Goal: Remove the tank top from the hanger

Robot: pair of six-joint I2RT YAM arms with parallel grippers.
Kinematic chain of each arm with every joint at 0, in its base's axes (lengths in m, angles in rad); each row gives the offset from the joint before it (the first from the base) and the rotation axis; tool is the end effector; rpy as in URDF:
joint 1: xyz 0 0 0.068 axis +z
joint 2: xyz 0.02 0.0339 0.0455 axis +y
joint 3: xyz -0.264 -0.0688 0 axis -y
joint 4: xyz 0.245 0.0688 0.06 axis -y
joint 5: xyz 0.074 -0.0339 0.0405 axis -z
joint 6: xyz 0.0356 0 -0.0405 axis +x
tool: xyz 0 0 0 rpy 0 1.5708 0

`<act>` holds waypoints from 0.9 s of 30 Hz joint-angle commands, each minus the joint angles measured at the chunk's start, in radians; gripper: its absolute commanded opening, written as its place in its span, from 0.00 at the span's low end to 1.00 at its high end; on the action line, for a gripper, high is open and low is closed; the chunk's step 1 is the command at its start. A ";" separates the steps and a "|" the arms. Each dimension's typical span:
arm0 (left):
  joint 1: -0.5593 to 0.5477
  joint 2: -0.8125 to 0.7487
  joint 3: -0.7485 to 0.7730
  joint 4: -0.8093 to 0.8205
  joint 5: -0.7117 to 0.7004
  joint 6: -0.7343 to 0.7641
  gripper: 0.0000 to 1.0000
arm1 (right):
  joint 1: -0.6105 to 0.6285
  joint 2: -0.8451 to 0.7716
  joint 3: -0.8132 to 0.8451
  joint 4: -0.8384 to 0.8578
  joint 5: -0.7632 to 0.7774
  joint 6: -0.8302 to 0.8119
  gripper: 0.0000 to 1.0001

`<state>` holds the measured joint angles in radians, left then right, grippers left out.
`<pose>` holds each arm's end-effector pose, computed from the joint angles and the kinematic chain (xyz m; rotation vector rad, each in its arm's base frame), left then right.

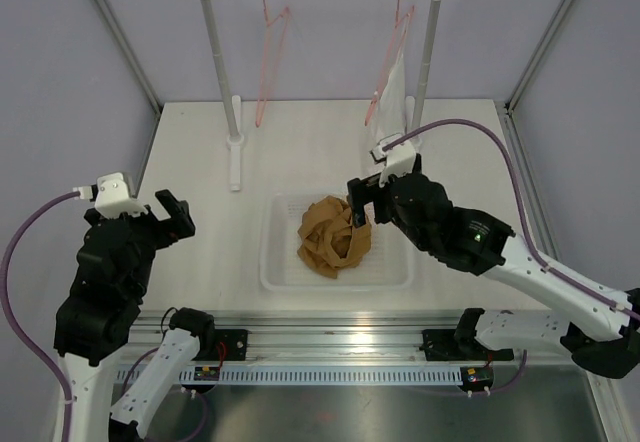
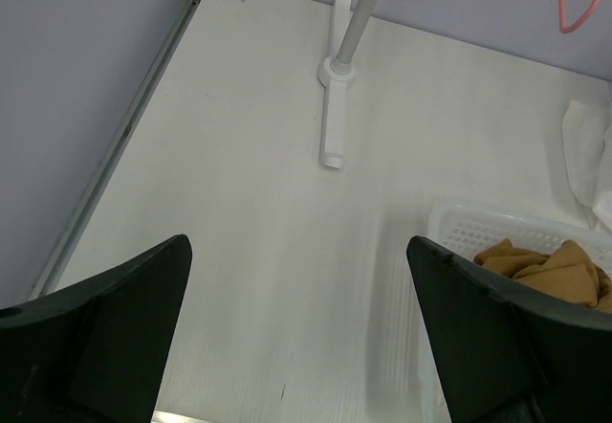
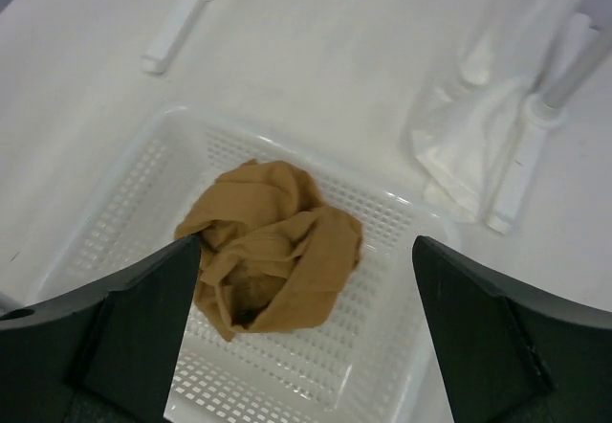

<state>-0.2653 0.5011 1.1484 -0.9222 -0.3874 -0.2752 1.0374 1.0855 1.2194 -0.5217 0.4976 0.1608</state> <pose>0.0524 -0.0003 0.4069 -0.2770 1.8038 -0.0236 0.1311 0.1886 0.3994 -0.5114 1.8532 0.3202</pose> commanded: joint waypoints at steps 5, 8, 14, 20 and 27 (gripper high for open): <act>0.001 -0.001 -0.048 0.066 0.061 0.034 0.99 | -0.207 -0.054 0.088 -0.282 0.299 0.138 1.00; 0.001 -0.016 -0.064 0.049 0.024 0.044 0.99 | -0.345 -0.113 0.065 -0.282 0.222 0.117 0.99; 0.001 -0.094 -0.130 0.056 0.022 0.053 0.99 | -0.438 -0.150 0.088 -0.385 0.177 0.132 1.00; 0.001 -0.137 -0.180 0.072 0.034 0.053 0.99 | -0.436 -0.285 0.008 -0.399 0.305 0.103 0.99; 0.001 -0.176 -0.234 0.112 0.050 0.063 0.99 | -0.436 -0.482 -0.014 -0.406 0.125 0.102 0.99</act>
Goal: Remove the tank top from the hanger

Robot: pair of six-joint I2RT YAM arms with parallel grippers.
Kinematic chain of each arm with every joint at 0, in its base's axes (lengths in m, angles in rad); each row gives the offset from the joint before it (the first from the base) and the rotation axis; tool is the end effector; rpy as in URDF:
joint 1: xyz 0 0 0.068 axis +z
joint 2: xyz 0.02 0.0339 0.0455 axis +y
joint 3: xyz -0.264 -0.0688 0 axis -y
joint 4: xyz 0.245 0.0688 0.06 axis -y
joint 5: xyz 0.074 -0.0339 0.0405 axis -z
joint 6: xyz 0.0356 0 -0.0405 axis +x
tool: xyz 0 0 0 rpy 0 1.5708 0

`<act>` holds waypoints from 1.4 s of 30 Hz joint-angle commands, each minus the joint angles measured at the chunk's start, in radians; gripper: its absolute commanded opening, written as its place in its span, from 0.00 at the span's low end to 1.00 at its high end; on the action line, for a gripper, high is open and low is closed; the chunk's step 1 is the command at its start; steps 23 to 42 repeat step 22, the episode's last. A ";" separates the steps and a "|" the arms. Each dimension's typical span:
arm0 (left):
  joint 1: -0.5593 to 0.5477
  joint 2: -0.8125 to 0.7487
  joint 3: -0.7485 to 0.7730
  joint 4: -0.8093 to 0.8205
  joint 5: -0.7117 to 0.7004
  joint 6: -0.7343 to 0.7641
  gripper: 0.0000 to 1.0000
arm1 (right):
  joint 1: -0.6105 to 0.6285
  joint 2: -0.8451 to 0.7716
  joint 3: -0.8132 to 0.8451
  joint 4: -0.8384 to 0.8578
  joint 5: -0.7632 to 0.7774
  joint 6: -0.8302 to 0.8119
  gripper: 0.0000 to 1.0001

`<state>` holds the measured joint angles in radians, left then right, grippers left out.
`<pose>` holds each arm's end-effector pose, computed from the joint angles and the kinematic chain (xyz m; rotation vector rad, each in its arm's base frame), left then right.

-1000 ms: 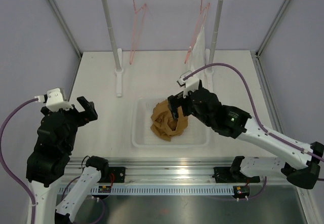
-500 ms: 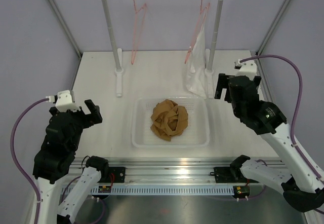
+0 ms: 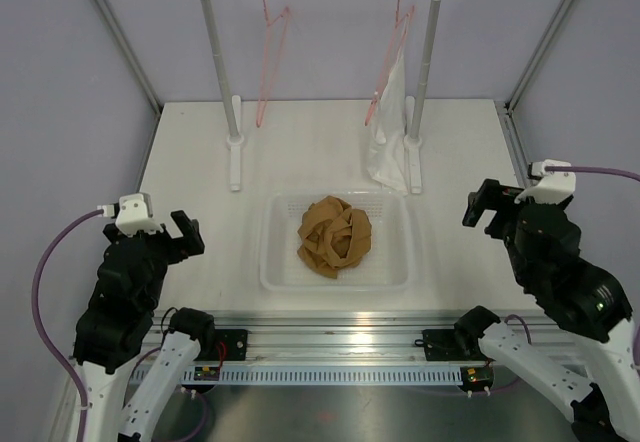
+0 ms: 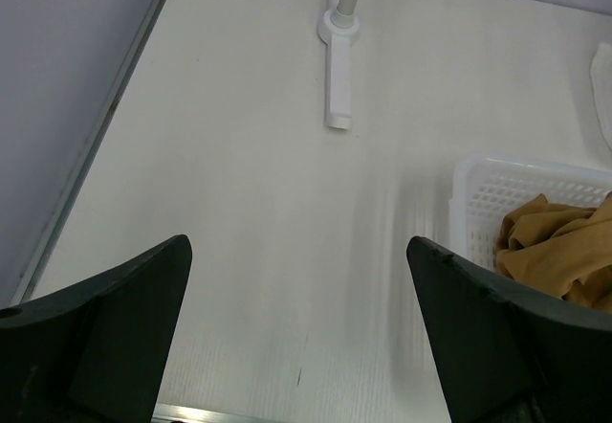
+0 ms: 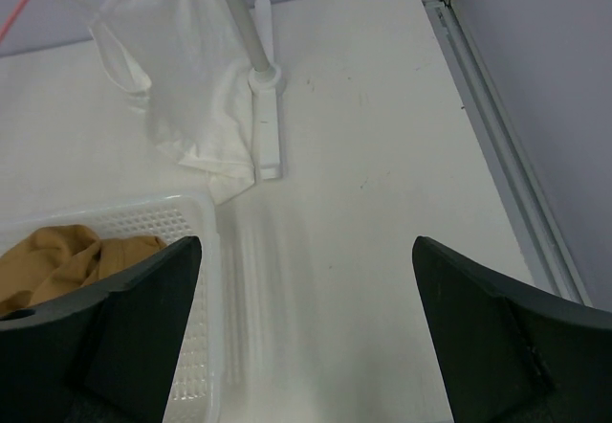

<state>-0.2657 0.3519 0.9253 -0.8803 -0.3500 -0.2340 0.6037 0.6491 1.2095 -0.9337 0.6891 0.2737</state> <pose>0.0494 -0.0008 0.3554 -0.2093 1.8468 -0.0179 0.0786 0.0267 0.4171 0.1394 1.8514 -0.0632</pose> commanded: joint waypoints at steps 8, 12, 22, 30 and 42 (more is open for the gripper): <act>0.002 -0.036 -0.017 0.086 0.011 0.024 0.99 | -0.002 -0.023 0.004 -0.043 -0.043 0.005 1.00; 0.002 -0.025 -0.011 0.086 0.011 0.022 0.99 | -0.002 -0.017 -0.001 -0.034 -0.043 0.005 0.99; 0.002 -0.016 -0.011 0.096 0.017 0.015 0.99 | -0.002 -0.014 -0.005 -0.030 -0.054 0.009 0.99; 0.002 -0.016 -0.011 0.096 0.017 0.015 0.99 | -0.002 -0.014 -0.005 -0.030 -0.054 0.009 0.99; 0.002 -0.016 -0.011 0.096 0.017 0.015 0.99 | -0.002 -0.014 -0.005 -0.030 -0.054 0.009 0.99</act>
